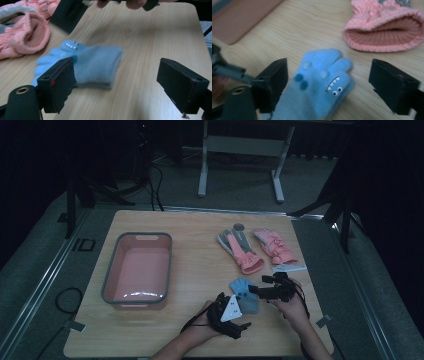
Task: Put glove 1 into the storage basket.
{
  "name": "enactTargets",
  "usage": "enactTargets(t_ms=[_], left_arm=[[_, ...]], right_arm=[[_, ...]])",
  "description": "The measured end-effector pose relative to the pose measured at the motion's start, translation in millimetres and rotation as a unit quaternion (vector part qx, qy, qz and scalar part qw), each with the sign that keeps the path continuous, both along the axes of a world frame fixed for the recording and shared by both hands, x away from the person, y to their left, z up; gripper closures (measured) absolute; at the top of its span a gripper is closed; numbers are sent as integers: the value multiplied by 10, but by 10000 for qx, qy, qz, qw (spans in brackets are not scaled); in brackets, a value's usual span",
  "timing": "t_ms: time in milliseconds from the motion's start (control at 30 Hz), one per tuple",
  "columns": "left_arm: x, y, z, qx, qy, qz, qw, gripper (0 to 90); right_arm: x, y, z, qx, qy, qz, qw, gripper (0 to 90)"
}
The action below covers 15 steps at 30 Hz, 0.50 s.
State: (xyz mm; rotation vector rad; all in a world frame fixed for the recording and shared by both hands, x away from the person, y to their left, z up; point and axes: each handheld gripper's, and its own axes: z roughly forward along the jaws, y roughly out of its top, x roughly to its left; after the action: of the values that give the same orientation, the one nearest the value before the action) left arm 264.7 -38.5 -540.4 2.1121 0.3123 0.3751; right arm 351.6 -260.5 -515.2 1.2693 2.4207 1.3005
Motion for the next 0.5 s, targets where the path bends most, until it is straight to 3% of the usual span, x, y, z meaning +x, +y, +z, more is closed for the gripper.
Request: enactTargets(t_ms=[100,167,367,500], left_arm=[[33,-102,-14,139,-101,-214,9996,222],[57,-156,-28,283,-161,-315,9990,267],[132,-226,-91,673,-249,-421,9965,293],[147,-236,-127,961,-415,-487,9933,356]], right_arm=[[62,56,-73,-245,67,-97,9996,338],[128,104,-164,-342,167,-171,9991,356],[169,192,-257,-490,201,-164,9985,331],[144,258,-307,-698,174,-118,9973,333]])
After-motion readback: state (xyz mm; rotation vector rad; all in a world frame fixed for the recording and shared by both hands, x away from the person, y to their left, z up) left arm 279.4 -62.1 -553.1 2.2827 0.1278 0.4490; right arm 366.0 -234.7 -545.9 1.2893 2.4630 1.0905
